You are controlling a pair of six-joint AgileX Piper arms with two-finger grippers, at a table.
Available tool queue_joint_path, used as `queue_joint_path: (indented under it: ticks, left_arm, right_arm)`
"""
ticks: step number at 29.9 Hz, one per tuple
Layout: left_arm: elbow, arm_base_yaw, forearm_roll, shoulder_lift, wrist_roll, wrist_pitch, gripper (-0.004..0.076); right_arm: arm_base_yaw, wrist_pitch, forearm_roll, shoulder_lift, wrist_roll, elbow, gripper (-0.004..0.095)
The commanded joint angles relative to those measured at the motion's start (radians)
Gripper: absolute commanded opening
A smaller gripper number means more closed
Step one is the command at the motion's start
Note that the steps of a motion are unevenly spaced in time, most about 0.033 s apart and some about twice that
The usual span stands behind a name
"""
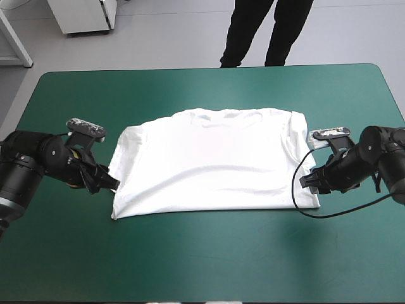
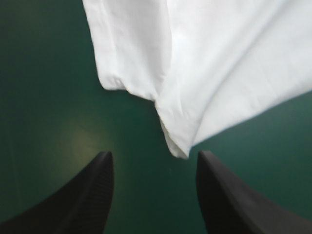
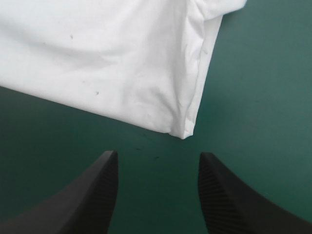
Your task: Fold the cloth
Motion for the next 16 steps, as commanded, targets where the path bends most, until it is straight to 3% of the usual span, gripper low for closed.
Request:
queue_joint_path:
  ticks: [1,5,11,16]
  left_arm:
    - [-0.093,-0.002,0.041,-0.01,-0.037,-0.103,0.0388]
    - [-0.142,0.009,0.1,0.085,-0.067,-0.171,0.0389]
    - [-0.178,0.085,0.0,0.263,-0.047,-0.269,0.0389]
    - [-0.194,0.106,-0.051,0.378,0.004,-0.281,0.0391]
  right_arm:
    - [-0.006,-0.021,0.037,-0.062,0.006,-0.069,0.0508]
    - [-0.006,-0.032,0.069,-0.063,0.006,-0.156,0.0508]
    - [-0.006,-0.044,0.087,-0.047,0.006,-0.25,0.0508]
    - [-0.005,-0.047,0.089,-0.025,0.006,-0.258,0.0508]
